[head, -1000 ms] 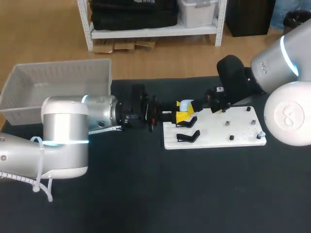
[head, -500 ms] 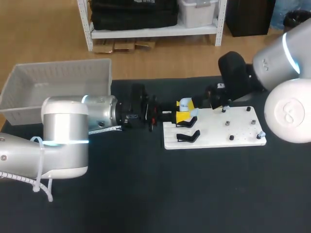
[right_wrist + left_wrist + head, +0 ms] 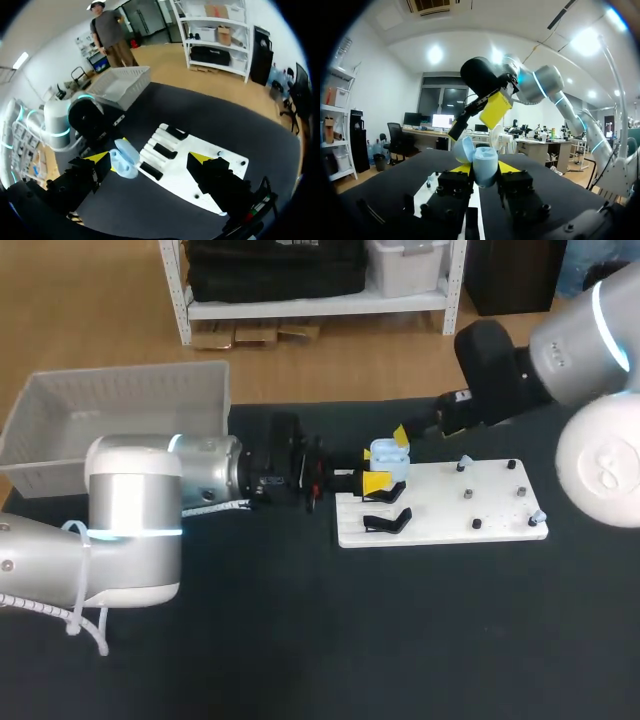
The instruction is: Pick up each earbud case from the left stands, insert the matching earbuds, close the lid, and place the case in the box.
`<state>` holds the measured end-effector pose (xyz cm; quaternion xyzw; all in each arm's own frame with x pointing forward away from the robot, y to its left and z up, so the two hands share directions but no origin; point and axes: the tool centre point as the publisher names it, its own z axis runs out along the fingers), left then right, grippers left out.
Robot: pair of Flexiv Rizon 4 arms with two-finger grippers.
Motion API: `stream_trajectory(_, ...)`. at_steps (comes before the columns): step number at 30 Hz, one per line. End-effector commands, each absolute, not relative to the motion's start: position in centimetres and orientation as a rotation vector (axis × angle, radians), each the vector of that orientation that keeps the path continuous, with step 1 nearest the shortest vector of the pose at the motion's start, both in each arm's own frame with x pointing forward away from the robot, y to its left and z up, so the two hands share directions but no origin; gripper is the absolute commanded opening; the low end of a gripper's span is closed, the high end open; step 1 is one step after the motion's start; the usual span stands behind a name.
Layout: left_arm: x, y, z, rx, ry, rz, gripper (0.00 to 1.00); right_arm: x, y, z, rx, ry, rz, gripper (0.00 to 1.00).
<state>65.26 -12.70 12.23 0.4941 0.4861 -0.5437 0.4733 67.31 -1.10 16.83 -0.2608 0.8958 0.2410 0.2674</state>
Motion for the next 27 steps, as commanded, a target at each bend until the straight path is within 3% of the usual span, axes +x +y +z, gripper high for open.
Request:
stream_trajectory(1,65.4,-12.4,12.2,1.213,1.188,-1.331,0.00,65.5,-3.2,17.8,-0.756,2.439,0.398,1.00)
stream_trajectory(15,65.5,-11.8,11.6,1.235,1.143,-1.299,0.00,65.8,-12.0,14.0,-0.767,2.667,0.025,1.00)
stream_trajectory(27,65.5,-11.8,11.6,1.238,1.140,-1.294,0.00,65.4,-13.5,12.0,-0.716,2.734,-0.026,1.00)
